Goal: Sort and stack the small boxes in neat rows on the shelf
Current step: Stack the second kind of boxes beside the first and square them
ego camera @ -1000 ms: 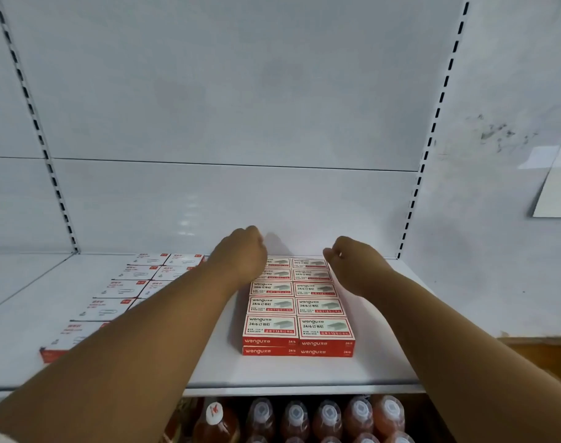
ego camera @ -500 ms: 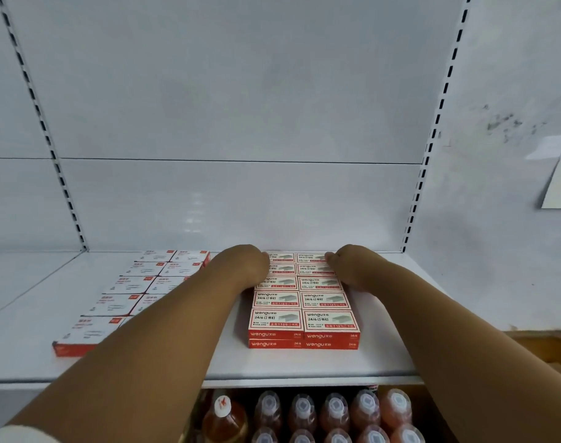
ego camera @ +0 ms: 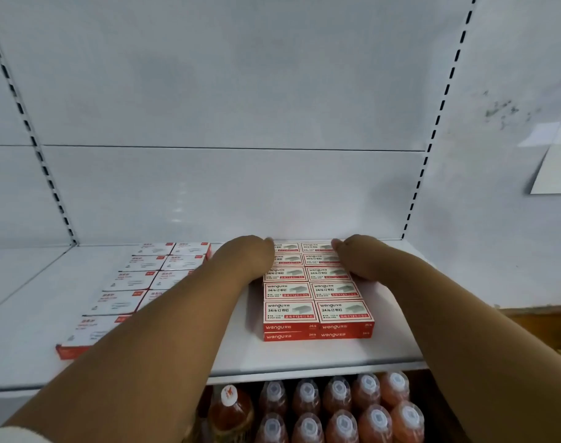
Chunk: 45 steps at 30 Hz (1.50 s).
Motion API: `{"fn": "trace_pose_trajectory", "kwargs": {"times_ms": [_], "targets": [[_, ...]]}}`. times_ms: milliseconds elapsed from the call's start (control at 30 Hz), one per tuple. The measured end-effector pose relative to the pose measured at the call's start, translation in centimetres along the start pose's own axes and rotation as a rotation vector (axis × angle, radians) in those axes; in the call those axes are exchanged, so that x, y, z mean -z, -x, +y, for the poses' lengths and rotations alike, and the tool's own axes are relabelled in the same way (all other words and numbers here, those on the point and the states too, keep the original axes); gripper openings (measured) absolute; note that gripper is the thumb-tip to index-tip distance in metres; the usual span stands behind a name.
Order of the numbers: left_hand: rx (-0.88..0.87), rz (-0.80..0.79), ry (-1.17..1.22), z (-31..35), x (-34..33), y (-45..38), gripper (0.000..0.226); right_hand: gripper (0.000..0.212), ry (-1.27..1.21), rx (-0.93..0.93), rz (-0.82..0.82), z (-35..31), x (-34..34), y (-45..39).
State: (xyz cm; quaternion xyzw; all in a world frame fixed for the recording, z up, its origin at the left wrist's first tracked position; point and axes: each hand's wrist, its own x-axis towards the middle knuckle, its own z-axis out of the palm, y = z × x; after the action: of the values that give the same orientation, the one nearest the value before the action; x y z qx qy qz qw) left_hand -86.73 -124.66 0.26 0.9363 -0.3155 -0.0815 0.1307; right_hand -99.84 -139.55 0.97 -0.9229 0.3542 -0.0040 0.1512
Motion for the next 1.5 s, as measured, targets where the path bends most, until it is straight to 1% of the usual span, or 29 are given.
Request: {"fn": "trace_pose_trajectory", "kwargs": {"times_ms": [67, 100, 167, 233, 400, 600, 667, 700, 767, 800, 833, 867, 933, 1000, 1033, 1100, 1300, 1400, 1500], "targets": [[-0.001, 0.002, -0.012, -0.1, 0.5, 0.7, 0.056, 0.052, 0.038, 0.014, -0.006, 0.3, 0.0, 0.6], [-0.005, -0.003, -0.032, -0.2, 0.6, 1.2, 0.057, 0.056, 0.043, 0.019, -0.003, 0.5, -0.2, 0.9], [-0.015, -0.031, -0.067, -0.6, 0.3, 1.8, 0.059, 0.065, 0.006, 0.011, 0.003, 1.1, -0.5, 1.3], [-0.036, -0.053, -0.097, -0.9, -0.2, 2.1, 0.062, 0.067, -0.001, 0.019, 0.006, 1.2, -0.8, 1.7], [-0.060, -0.012, -0.163, -0.6, -0.7, 2.3, 0.061, 0.064, 0.030, 0.040, 0.029, 1.2, -1.5, 2.5], [-0.062, -0.032, -0.181, -0.6, -0.6, 2.1, 0.062, 0.063, 0.013, 0.012, 0.036, 1.3, -1.8, 1.9], [-0.046, -0.026, -0.172, -0.7, -0.6, 2.3, 0.062, 0.059, 0.002, 0.012, 0.062, 1.5, -1.8, 1.9], [-0.042, 0.013, -0.170, -0.8, -0.5, 2.3, 0.060, 0.056, -0.005, 0.018, 0.106, 1.6, -1.7, 2.1], [-0.061, 0.195, -0.163, -0.8, -0.2, 2.7, 0.051, 0.047, -0.036, 0.086, 0.248, 2.0, -1.6, 2.6], [-0.106, 0.311, -0.146, -0.8, -0.1, 3.0, 0.043, 0.044, -0.055, 0.167, 0.313, 2.1, -1.7, 2.7], [-0.184, 0.397, -0.117, -0.6, 0.0, 3.1, 0.036, 0.043, -0.065, 0.256, 0.336, 2.1, -1.7, 2.8], [-0.277, 0.422, -0.082, -0.4, -0.1, 3.3, 0.031, 0.045, -0.072, 0.329, 0.319, 2.0, -1.6, 2.9], [-0.422, 0.333, -0.004, 0.1, -0.4, 3.5, 0.034, 0.046, -0.085, 0.397, 0.237, 1.7, -1.4, 3.0], [-0.466, 0.222, 0.028, 0.4, -1.0, 3.6, 0.036, 0.039, -0.131, 0.416, 0.183, 1.5, -1.5, 3.2], [-0.469, 0.200, 0.042, 0.3, -1.3, 3.5, 0.034, 0.037, -0.162, 0.413, 0.166, 1.4, -1.5, 3.2], [-0.451, 0.186, 0.069, 0.1, -1.6, 3.6, 0.032, 0.033, -0.198, 0.400, 0.150, 1.4, -1.6, 3.3], [-0.442, 0.169, 0.061, 0.3, -1.4, 4.1, 0.028, 0.029, -0.208, 0.390, 0.168, 1.4, -1.6, 3.0], [-0.440, 0.160, 0.046, 0.3, -1.0, 4.3, 0.033, 0.027, -0.187, 0.399, 0.165, 1.2, -1.4, 3.4], [-0.478, 0.169, 0.098, 0.3, 0.1, 6.0, 0.038, 0.030, -0.227, 0.407, 0.180, 1.2, -0.8, 4.6]]}}
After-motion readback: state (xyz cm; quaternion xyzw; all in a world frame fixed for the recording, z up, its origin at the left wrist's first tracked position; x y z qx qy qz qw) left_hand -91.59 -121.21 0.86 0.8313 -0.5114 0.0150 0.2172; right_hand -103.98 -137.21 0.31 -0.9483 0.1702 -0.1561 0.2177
